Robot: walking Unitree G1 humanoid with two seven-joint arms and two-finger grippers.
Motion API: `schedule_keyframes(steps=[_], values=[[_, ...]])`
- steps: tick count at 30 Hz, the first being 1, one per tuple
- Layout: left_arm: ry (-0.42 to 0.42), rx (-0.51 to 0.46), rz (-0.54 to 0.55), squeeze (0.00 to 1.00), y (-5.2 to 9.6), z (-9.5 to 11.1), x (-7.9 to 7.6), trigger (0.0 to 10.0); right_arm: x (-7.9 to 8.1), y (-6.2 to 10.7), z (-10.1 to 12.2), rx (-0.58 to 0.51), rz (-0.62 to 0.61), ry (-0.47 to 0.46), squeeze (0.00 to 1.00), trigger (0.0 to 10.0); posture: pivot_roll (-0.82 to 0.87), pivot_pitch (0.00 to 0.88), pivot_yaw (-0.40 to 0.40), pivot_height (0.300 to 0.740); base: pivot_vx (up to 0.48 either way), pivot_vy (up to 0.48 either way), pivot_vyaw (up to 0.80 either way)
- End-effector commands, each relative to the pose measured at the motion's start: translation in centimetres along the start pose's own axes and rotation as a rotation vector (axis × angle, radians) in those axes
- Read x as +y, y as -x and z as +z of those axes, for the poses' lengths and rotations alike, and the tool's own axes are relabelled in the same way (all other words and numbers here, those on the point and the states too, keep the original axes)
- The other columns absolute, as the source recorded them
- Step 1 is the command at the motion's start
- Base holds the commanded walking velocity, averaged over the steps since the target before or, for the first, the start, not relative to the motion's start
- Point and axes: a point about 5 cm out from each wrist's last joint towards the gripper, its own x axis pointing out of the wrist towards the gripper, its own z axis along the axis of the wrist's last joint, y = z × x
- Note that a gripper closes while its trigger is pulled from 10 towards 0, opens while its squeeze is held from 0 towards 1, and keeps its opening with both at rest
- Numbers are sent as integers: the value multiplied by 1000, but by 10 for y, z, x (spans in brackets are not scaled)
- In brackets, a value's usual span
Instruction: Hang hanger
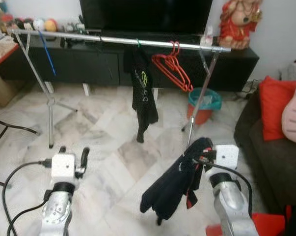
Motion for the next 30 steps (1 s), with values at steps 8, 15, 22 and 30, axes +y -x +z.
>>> schedule_keyframes(steps=[8,15,22,30], values=[[7,53,-64,0,3,1,-10,10000,7,1,12,-56,-20,-42,0,10000,5,0,23,740,0,0,0],[20,47,-53,0,-8,11,-10,10000,14,-2,13,-63,-7,-51,0,10000,7,0,18,740,276,0,0],[77,48,-32,0,-1,11,-29,10000,11,-11,16,-56,55,-10,0,10000,69,0,-48,740,328,0,0],[71,54,-73,0,-8,11,-33,10000,15,-14,18,-74,45,-23,0,10000,23,0,-16,740,353,0,339]])
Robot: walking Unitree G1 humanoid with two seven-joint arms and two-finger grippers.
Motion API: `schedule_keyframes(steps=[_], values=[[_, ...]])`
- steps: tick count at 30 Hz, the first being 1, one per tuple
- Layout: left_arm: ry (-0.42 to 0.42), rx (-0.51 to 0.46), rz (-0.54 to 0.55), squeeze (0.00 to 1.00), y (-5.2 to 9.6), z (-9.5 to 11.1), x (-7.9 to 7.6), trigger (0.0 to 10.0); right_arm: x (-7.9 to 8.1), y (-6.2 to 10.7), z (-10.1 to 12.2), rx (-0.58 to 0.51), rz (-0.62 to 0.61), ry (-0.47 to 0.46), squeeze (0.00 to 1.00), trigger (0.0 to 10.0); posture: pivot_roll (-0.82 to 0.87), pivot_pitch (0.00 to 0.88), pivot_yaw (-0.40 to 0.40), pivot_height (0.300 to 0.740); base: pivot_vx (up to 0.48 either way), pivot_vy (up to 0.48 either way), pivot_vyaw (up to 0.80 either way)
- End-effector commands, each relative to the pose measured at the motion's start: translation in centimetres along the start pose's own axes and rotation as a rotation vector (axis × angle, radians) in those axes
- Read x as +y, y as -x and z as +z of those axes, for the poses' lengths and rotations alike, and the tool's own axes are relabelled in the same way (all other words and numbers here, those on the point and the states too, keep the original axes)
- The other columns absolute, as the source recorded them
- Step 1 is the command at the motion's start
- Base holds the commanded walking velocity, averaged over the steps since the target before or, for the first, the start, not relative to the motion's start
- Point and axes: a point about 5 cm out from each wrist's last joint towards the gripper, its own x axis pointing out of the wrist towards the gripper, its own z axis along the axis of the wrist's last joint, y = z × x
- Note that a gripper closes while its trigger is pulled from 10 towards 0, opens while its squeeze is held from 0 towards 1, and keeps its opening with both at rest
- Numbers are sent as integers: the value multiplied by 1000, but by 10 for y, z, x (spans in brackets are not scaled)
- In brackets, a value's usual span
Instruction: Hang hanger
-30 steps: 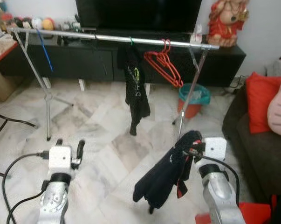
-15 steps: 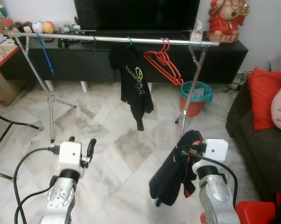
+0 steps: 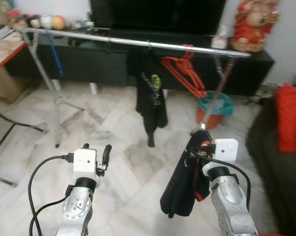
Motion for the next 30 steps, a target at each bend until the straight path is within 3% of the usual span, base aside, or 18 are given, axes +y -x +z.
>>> schedule_keyframes(steps=[1,10,16,21,24,30], values=[[-5,8,-15,0,-7,2,1,10000,5,1,2,-19,2,-8,0,10000,14,0,-14,740,352,0,431],[21,22,-3,0,-9,-1,-3,10000,10,-3,1,-16,42,-15,0,10000,-5,0,-15,740,356,0,48],[14,7,-15,0,-16,3,-5,10000,5,-4,2,-19,31,-13,0,10000,-17,0,-6,740,360,0,0],[6,-8,6,0,-22,8,3,10000,-10,-5,2,-14,-16,7,0,10000,-8,0,-14,740,362,0,0],[-20,7,65,0,-19,4,21,10000,-41,4,-9,49,-132,71,0,10000,-5,0,-17,740,363,0,0],[-13,12,148,0,-14,5,40,10000,-50,13,-13,74,-132,84,0,10000,3,0,-31,740,361,0,0]])
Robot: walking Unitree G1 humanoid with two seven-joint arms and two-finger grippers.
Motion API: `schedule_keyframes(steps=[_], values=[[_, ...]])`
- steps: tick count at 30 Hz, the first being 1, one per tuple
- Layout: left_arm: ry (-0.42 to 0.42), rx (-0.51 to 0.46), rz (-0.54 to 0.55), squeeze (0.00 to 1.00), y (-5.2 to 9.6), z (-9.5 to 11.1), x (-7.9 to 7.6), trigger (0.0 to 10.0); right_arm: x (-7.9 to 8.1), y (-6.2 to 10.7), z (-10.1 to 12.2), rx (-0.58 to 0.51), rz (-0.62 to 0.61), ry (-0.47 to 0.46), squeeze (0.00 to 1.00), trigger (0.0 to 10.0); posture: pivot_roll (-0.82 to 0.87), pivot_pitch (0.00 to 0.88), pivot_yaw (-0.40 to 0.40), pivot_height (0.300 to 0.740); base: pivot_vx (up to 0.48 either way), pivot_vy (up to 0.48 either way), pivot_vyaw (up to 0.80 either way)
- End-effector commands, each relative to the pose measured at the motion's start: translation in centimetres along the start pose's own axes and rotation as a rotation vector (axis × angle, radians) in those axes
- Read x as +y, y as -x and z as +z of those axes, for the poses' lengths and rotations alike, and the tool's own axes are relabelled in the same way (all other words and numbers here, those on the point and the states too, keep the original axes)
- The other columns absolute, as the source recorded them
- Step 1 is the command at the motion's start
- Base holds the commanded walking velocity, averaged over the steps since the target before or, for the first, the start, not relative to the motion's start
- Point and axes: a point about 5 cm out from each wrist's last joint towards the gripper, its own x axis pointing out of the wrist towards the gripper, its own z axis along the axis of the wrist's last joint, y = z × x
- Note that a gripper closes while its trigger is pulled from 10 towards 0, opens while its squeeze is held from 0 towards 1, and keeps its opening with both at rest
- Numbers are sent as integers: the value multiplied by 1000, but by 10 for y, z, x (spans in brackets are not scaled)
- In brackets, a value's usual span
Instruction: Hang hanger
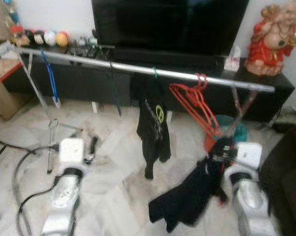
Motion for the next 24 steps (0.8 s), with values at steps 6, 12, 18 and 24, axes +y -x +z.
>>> schedule_keyframes(steps=[6,12,18,24], values=[[26,-19,-3,0,-1,6,-8,10000,-1,-2,6,-12,35,39,0,10000,20,0,-47,740,363,0,0],[38,-15,5,0,0,7,-11,10000,1,0,3,2,50,34,0,10000,20,0,-59,740,363,0,0],[48,-12,-1,0,1,7,-14,10000,-21,8,-12,78,-26,66,0,10000,14,0,-59,740,357,0,0],[56,11,-51,0,-1,5,-19,10000,-34,17,-31,180,-73,82,0,10000,8,0,-60,740,267,0,0]])
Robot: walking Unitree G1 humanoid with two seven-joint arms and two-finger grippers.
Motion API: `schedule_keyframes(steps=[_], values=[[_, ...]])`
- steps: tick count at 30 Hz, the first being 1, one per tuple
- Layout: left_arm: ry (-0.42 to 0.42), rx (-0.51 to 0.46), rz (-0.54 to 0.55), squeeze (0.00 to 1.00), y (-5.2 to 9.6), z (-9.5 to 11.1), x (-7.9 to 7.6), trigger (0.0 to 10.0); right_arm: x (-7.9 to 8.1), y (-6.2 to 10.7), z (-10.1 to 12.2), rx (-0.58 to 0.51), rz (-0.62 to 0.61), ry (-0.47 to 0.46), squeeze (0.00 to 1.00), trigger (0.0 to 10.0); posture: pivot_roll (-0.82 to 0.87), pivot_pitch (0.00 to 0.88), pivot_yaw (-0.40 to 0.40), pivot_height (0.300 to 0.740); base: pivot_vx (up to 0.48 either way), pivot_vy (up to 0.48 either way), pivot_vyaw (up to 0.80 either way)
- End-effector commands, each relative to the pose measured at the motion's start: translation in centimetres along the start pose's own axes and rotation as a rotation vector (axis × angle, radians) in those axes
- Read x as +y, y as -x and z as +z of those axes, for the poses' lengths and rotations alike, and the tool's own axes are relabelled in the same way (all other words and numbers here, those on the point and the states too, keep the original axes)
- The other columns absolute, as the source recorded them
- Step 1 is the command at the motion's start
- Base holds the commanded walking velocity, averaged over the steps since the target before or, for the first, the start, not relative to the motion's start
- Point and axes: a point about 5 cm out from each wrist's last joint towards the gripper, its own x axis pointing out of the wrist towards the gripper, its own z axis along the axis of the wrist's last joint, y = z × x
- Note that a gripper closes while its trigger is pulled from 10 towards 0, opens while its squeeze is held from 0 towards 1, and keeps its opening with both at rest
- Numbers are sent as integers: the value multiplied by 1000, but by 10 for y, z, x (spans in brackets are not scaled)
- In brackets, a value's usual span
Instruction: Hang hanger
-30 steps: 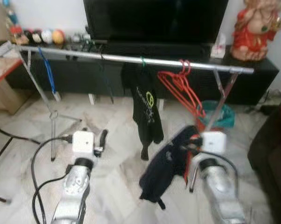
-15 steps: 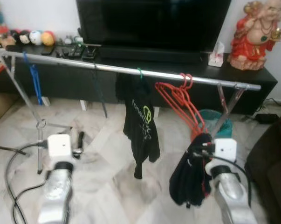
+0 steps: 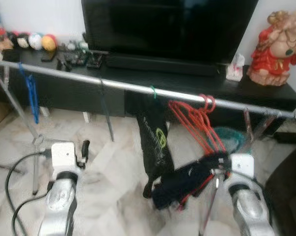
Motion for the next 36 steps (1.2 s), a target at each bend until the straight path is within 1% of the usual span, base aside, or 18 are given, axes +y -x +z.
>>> schedule_keyframes(steps=[1,2,4,11,14,16,20,21,23,26,28,29,30,33,34,36], values=[[-1,-4,6,0,-2,3,3,10000,-4,-2,3,-7,-21,9,0,10000,6,0,-59,740,0,0,0],[-1,-4,6,0,-2,3,3,10000,-4,-2,3,-7,-21,9,0,10000,6,0,-59,740,0,0,0],[-6,5,1,0,-2,1,2,10000,-5,1,-7,23,-30,11,0,10000,6,0,-56,740,0,0,0],[0,19,-39,0,-3,1,-1,10000,-4,2,-16,52,-24,-1,0,10000,6,0,-54,740,0,0,0],[22,39,-101,0,-6,0,-8,10000,-5,3,-23,72,-19,-6,0,10000,8,0,-56,740,0,0,0],[24,62,-143,0,-10,-1,-12,10000,-5,5,-30,100,-7,-6,0,10000,8,0,-58,740,0,0,0],[22,72,-137,0,-17,1,-13,10000,-6,6,-37,137,16,0,0,10000,7,0,-61,740,0,0,0],[25,75,-131,0,-21,3,-13,10000,-5,7,-41,151,30,7,0,10000,4,0,-60,740,0,0,0],[25,72,-122,0,-24,4,-12,10000,-5,8,-43,156,43,2,0,10000,3,0,-60,740,0,0,0],[39,56,-100,0,-24,5,-11,10000,-1,10,-44,140,69,-11,0,10000,-2,0,-58,740,0,0,0],[50,54,-100,0,-23,5,-11,10000,-1,11,-48,152,68,-13,0,10000,-4,0,-57,740,0,0,0],[48,54,-104,0,-22,4,-12,10000,-1,13,-55,188,60,-7,0,10000,-2,0,-59,740,0,0,0],[47,56,-111,0,-20,3,-15,10000,-1,15,-64,234,41,-33,0,10000,2,0,-60,740,0,0,0],[52,59,-116,0,-20,2,-17,10000,-2,17,-71,268,4,-107,0,10000,3,0,-60,740,0,0,0],[53,60,-119,0,-19,2,-18,10000,-3,18,-74,281,-24,-159,0,10000,4,0,-59,740,0,0,0],[56,57,-124,0,-20,3,-20,10000,-8,19,-79,296,-89,-301,0,10000,8,0,-56,740,0,126,0]])
